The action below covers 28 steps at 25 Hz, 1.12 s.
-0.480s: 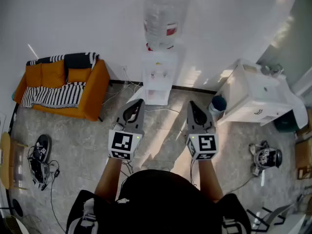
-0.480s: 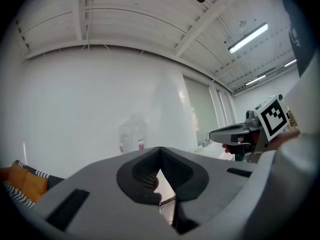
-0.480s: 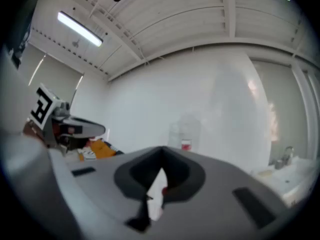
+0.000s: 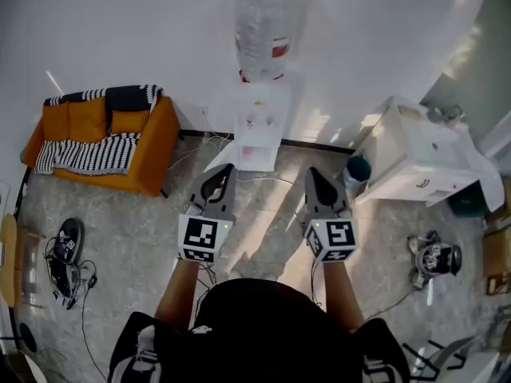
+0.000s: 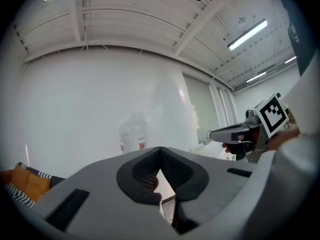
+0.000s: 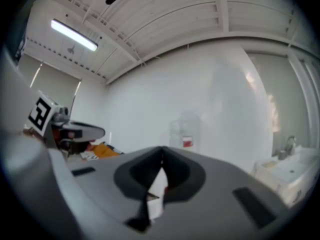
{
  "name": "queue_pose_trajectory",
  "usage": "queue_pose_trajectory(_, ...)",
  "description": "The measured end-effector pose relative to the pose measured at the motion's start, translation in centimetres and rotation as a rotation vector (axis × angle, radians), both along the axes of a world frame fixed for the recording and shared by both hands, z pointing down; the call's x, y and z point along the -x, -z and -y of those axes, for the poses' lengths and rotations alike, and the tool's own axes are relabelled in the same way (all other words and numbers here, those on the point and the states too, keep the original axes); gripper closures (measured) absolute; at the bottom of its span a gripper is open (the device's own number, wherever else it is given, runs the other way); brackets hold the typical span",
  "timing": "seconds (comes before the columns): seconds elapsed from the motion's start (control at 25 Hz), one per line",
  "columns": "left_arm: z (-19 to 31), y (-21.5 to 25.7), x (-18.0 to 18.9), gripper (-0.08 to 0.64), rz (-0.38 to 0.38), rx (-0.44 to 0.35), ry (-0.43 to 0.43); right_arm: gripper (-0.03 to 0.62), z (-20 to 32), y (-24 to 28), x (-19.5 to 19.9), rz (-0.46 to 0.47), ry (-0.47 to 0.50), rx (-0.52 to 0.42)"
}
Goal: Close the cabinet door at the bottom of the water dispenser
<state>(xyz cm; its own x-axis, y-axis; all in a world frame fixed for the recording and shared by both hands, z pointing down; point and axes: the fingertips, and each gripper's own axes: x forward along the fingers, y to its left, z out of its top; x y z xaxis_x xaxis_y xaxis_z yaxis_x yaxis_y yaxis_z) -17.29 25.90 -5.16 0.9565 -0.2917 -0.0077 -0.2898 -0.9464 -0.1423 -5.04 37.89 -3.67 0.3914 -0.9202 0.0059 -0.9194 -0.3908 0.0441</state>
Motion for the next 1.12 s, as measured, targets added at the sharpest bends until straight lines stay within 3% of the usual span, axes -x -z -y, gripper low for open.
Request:
queue_pose_trajectory(0.68, -4.8, -3.6, -2.5, 0.552, 0.066, 0.015, 0.033, 0.557, -3.4, -4.0, -2.4, 0.037, 0.083, 0.064)
queue_pose_trajectory(1.12, -3.0, -4.8, -3.4, 0.552, 0.093, 0.011, 0.059, 0.557, -1.3, -6.0, -3.5, 0.039, 0.106, 0.111)
